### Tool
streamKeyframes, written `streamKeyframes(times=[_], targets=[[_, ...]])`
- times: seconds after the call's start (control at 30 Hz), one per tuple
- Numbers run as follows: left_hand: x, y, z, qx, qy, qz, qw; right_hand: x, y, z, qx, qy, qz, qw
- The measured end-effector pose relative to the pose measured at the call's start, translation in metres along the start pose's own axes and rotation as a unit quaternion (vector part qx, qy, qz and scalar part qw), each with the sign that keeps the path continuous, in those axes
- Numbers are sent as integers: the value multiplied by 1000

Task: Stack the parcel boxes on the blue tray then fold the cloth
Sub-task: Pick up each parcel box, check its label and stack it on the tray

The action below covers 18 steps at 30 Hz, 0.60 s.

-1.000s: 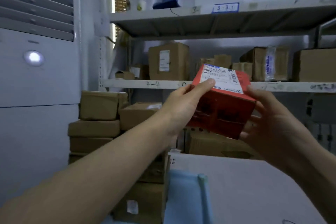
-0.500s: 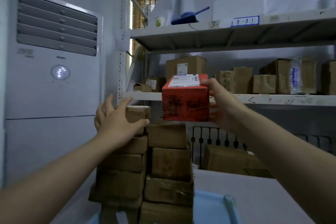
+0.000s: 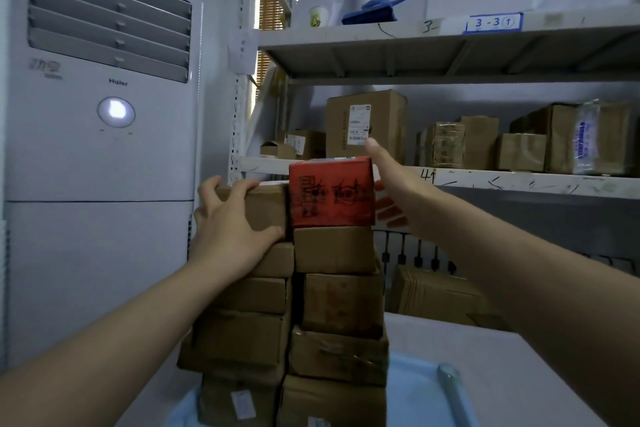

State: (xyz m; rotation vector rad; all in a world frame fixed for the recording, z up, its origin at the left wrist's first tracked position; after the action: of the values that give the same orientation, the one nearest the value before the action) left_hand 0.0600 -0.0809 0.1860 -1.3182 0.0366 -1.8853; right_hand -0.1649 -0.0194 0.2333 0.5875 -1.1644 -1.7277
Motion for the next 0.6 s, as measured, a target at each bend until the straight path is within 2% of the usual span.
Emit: streamKeyframes(times=[0.3,0.6], targets=[[-3,-3,-5,-28,-5,3,1000,2,-20,-5,32,52,-6,998],[-2,-10,-8,43,-28,1,999,2,-39,12,78,33,-15,996]])
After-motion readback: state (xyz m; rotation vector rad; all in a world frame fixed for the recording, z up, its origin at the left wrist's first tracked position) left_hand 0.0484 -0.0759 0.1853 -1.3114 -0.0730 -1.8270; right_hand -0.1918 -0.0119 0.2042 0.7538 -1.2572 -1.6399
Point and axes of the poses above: each hand's wrist, its own x-axis towards the middle knuckle, its own z-axis out of the back of the hand, y = z × x, the point moved 7 cm from there along x, towards the middle knuckle, and after that the axes turned 12 degrees about -z, right-handed, at the moved point
